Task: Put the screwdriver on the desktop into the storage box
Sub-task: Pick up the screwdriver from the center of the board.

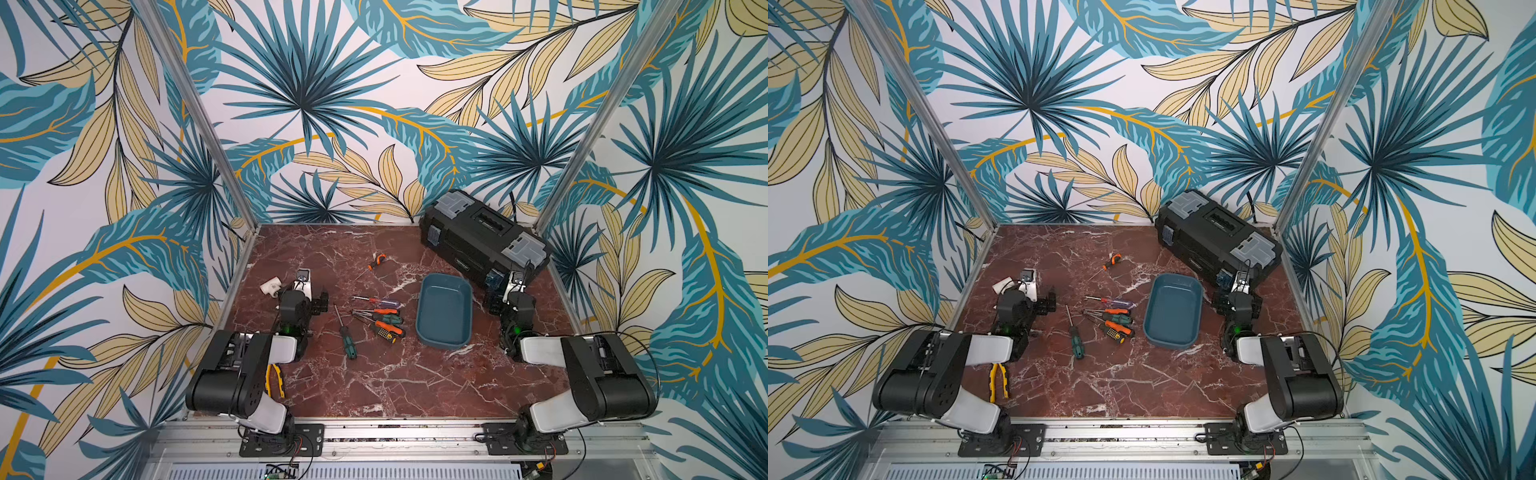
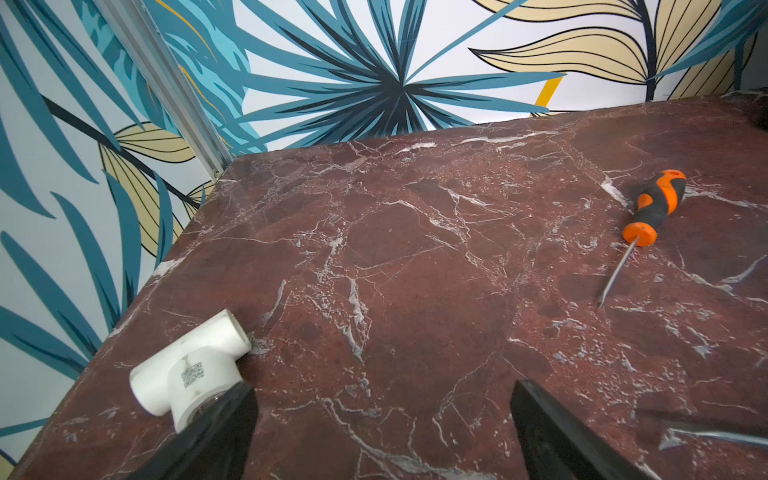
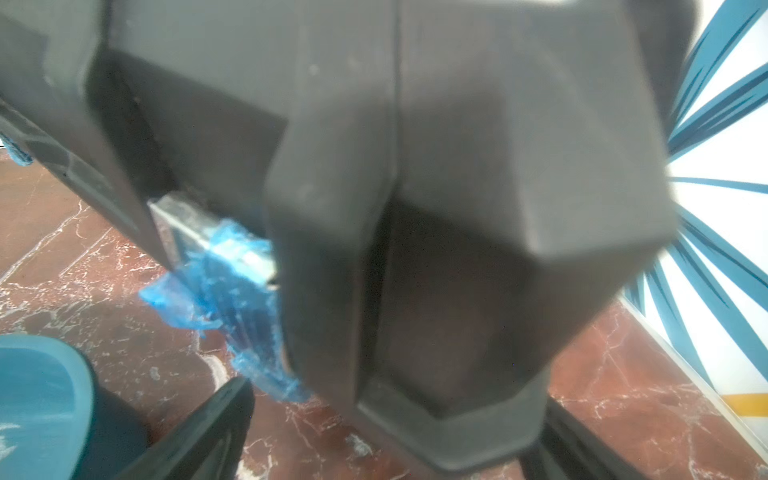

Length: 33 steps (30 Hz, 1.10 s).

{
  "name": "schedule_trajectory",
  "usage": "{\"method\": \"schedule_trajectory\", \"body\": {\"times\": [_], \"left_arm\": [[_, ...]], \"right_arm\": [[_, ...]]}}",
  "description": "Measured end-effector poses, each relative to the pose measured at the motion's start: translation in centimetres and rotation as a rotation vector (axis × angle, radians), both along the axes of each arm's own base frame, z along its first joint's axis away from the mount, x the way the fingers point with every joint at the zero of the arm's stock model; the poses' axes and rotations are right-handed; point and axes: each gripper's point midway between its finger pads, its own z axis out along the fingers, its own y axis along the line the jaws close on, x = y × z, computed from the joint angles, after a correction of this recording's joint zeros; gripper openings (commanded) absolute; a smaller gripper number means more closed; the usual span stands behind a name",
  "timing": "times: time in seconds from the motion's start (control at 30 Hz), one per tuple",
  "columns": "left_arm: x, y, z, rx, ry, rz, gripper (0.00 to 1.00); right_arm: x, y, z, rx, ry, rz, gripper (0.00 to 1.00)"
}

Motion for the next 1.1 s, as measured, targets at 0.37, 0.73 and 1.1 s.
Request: {"method": "schedule_trajectory", "body": {"times": [0.37, 0.73, 1.1], "left_arm": [[0.0, -0.1, 0.0, -0.001, 0.0, -0.004, 1.0], [-1.5, 0.4, 5.1, -0.029, -0.066, 0.025, 1.0], [-4.7, -0.7, 10.8, -0.376, -0.018, 0.056, 1.0]], "right_arm": [[0.0, 0.0, 0.0, 0.0, 0.0, 0.0, 1.0], [-3.2, 0.6, 10.7, 0.058, -0.262, 0.021, 1.0], [-7.5, 0.7, 12.8, 0.35, -0.151, -0.067, 1.0]]}}
